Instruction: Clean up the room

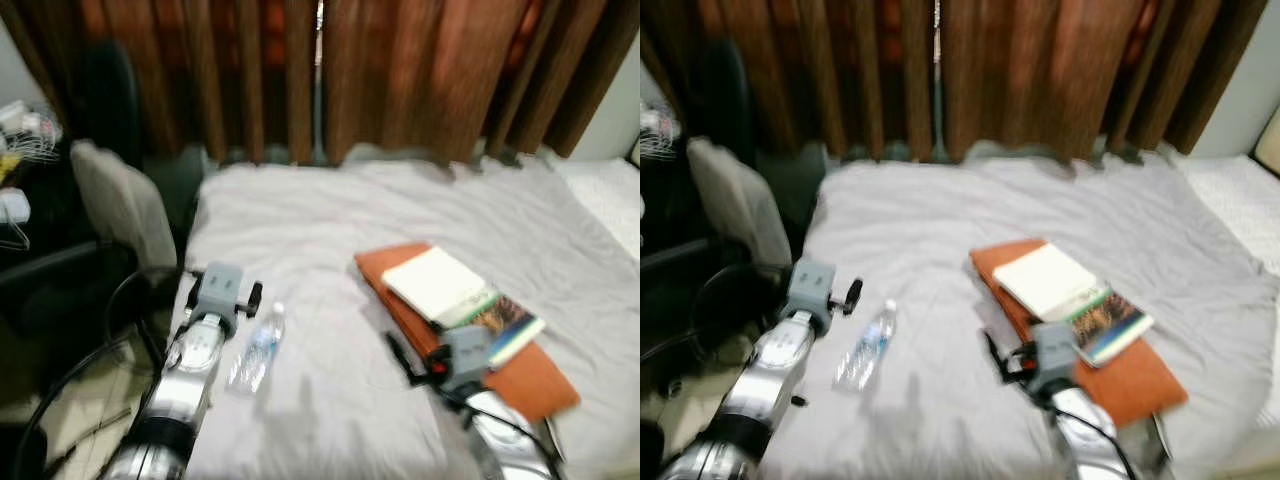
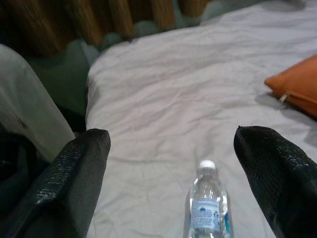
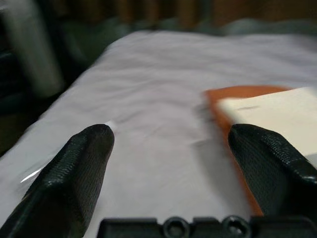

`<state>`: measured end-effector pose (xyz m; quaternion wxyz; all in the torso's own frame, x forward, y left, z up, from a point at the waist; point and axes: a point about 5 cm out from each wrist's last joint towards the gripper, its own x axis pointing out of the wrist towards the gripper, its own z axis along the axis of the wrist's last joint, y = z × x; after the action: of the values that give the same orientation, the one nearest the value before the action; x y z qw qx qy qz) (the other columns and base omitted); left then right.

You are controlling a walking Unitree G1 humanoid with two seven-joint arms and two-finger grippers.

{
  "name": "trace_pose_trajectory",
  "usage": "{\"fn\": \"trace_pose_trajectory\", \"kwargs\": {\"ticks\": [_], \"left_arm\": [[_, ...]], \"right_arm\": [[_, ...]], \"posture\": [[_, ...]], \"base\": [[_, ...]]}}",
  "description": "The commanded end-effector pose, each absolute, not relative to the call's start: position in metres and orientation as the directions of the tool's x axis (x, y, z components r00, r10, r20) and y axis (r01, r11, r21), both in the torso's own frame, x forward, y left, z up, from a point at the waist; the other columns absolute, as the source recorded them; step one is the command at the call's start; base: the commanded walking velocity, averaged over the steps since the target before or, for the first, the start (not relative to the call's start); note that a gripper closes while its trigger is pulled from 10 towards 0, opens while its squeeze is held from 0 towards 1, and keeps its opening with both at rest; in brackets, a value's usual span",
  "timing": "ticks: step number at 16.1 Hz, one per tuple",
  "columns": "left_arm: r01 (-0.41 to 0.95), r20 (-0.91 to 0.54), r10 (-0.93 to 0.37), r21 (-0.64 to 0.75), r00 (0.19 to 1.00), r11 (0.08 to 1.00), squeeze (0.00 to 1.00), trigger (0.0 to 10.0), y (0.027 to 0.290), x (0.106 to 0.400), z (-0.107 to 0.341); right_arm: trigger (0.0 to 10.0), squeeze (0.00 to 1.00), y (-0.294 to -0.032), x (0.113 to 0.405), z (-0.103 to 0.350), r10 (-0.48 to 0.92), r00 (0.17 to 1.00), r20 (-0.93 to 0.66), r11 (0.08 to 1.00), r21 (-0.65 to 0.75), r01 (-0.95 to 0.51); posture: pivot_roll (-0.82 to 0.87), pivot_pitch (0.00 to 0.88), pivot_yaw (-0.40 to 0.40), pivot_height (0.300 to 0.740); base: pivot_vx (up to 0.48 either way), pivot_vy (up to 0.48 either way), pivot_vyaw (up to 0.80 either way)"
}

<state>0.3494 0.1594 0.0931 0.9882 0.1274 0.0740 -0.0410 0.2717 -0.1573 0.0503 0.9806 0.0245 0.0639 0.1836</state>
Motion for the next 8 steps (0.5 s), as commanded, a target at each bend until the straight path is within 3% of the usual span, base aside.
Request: {"fn": "trace_pose_trajectory", "kwargs": {"ticks": [1, 8], "left_arm": [[0.108, -0.104, -0.082, 0.277, 0.991, 0.955, 0.0, 10.0, 0.149, 0.361, 0.108], [0.053, -0.098, -0.03, 0.249, 0.995, 0.967, 0.0, 10.0, 0.168, 0.348, 0.092]], "right_arm": [[10.0, 0.0, -0.145, 0.277, 0.062, 0.404, 0.91, -0.091, 0.915, 0.062, -0.4], [10.0, 0.0, -0.152, 0.274, 0.058, 0.329, 0.938, -0.109, 0.941, 0.118, -0.317]], "posture": [[-0.07, 0.141, -0.056, 0.74], [-0.05, 0.036, 0.002, 0.74]], "base": [[0.0, 0.0, 0.0], [0.0, 0.0, 0.0]]}}
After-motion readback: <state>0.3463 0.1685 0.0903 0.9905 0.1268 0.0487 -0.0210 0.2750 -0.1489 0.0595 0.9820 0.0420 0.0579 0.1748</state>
